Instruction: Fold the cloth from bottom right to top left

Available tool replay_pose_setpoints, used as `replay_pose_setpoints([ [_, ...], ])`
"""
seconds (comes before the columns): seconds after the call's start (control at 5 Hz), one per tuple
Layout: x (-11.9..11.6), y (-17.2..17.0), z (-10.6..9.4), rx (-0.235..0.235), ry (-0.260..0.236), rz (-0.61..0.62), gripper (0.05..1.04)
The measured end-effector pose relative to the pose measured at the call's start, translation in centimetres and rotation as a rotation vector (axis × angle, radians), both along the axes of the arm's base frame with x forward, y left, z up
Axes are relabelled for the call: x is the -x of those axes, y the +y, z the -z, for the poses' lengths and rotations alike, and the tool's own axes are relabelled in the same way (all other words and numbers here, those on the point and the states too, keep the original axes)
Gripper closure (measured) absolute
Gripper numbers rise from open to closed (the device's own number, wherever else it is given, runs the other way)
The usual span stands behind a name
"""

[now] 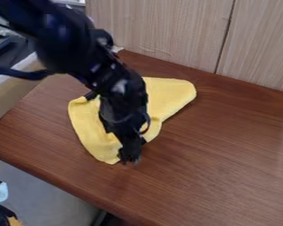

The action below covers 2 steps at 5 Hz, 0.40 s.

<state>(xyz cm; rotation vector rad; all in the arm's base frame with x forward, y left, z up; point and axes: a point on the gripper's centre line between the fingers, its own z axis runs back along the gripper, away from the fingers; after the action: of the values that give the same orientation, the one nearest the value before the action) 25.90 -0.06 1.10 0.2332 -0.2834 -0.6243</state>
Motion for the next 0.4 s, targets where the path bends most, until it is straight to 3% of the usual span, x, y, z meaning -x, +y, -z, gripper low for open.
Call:
replay_pose_setpoints([
  [0.4, -1.53, 0.04, 1.78, -0.041, 0.026, -0.017, 0.716],
])
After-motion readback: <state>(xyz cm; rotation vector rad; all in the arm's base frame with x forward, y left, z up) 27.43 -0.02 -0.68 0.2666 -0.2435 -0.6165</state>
